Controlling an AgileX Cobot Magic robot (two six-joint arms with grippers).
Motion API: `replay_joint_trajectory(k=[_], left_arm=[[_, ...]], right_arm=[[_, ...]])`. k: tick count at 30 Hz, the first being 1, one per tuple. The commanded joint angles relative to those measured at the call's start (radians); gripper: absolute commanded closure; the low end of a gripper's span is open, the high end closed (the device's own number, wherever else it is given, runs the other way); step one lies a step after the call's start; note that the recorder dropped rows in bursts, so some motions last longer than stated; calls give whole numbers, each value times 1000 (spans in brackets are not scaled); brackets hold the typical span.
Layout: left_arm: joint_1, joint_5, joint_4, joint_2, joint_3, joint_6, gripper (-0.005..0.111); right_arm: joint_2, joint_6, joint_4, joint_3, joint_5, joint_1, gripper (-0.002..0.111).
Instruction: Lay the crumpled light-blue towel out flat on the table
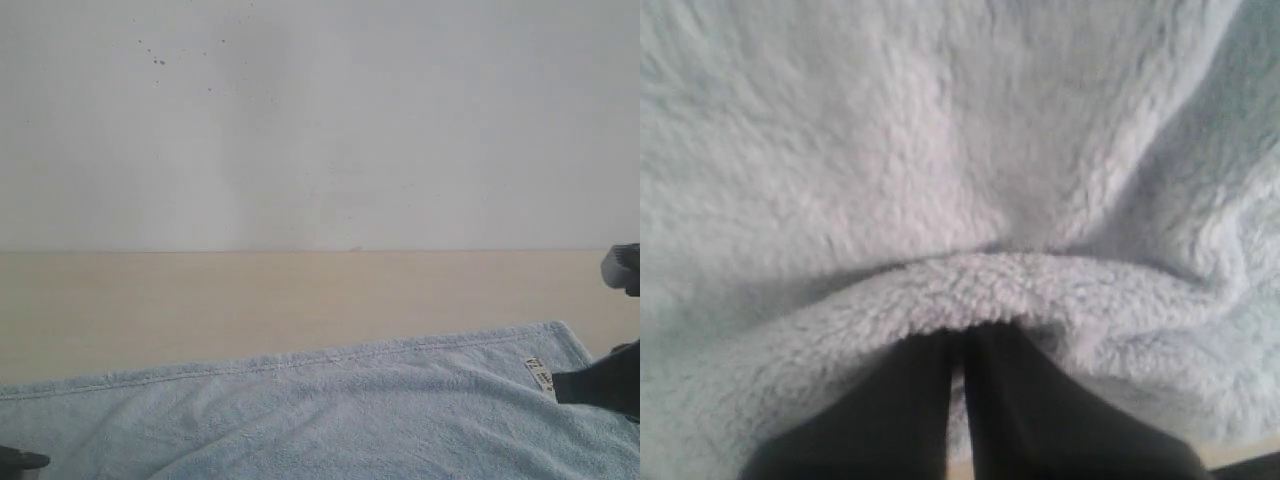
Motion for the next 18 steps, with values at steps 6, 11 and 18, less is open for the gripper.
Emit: replay_joint_trajectory(k=[6,11,18], left_arm=[[-4,-21,77,3,-36,-42,102],[-4,39,23,3,7,-10,102],[-4,125,-127,-5,26,128,102]], right_arm=[[369,-38,1,-247,39,-8,108],[467,-38,1,-316,16,-8,108],[489,-69,-6,-323,-3,-8,108]])
